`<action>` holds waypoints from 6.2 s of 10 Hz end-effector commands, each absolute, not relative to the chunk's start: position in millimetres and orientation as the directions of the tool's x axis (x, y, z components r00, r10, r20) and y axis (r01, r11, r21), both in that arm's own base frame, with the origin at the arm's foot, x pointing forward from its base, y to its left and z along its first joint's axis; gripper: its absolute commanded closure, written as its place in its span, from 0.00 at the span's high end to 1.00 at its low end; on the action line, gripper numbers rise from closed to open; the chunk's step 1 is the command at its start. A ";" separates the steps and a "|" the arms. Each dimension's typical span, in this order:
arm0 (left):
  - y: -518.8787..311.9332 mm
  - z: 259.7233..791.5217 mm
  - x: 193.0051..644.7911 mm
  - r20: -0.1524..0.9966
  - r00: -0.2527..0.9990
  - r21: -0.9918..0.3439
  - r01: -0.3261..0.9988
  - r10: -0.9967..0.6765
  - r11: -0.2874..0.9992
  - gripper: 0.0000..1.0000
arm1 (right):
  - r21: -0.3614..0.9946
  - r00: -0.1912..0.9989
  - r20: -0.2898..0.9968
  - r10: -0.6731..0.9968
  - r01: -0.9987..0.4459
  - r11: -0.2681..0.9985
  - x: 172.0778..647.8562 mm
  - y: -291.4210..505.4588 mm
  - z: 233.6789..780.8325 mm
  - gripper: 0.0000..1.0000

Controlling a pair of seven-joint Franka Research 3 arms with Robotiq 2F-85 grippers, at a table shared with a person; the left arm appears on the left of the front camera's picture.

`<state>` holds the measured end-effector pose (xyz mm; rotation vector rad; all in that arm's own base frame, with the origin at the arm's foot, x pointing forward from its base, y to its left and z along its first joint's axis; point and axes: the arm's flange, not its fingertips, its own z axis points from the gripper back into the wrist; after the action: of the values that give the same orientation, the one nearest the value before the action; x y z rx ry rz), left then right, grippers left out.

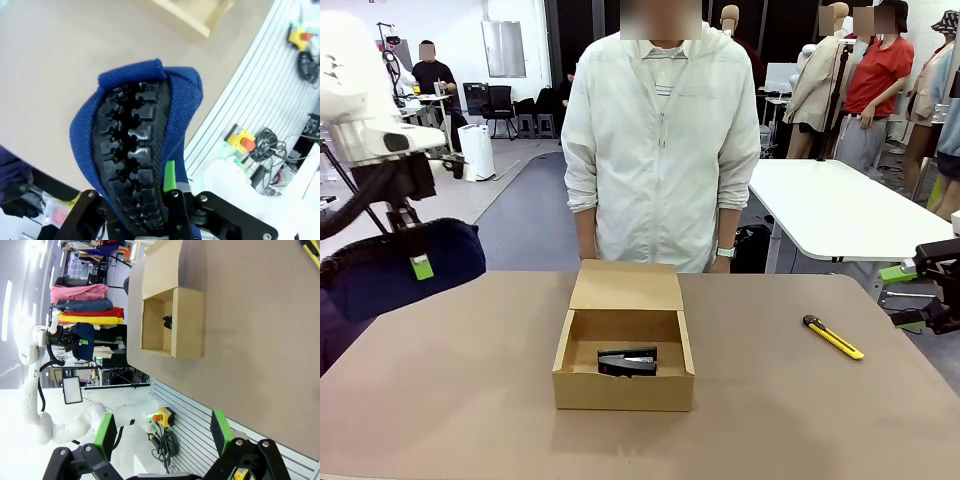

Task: Pack the items into the box.
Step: Pick up the item specified by the human and place it in the Mailer Box, then close the Mailer Box.

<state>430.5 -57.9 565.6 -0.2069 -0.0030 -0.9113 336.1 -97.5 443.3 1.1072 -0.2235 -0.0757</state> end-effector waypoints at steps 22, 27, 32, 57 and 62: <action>-404.5 372.1 467.9 0.069 -0.167 -0.004 0.986 -0.984 -0.168 0.00 | 0.892 0.978 0.127 -0.164 -0.040 0.451 335.3 -99.8 447.7 1.00; -406.6 359.5 468.2 0.056 -0.165 -0.036 0.985 -0.985 -0.167 1.00 | 0.892 0.978 0.127 -0.164 -0.040 0.451 335.3 -99.8 447.7 1.00; -390.0 401.8 464.0 0.121 -0.144 0.056 0.989 -0.982 -0.138 1.00 | 0.892 0.978 0.127 -0.164 -0.040 0.451 335.3 -99.8 447.7 1.00; 67.4 473.8 297.9 0.677 0.735 -0.699 0.660 -0.041 0.275 1.00 | 0.892 0.978 0.127 -0.164 -0.040 0.451 335.3 -99.8 447.7 1.00; 67.4 473.8 297.9 0.677 0.735 -0.699 0.660 -0.041 0.275 1.00 | 0.892 0.978 0.127 -0.164 -0.040 0.451 335.3 -99.8 447.7 1.00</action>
<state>299.3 69.0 470.3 -1.1932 -0.6041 -0.5237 336.0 -98.1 443.3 1.1074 -0.2218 -0.0768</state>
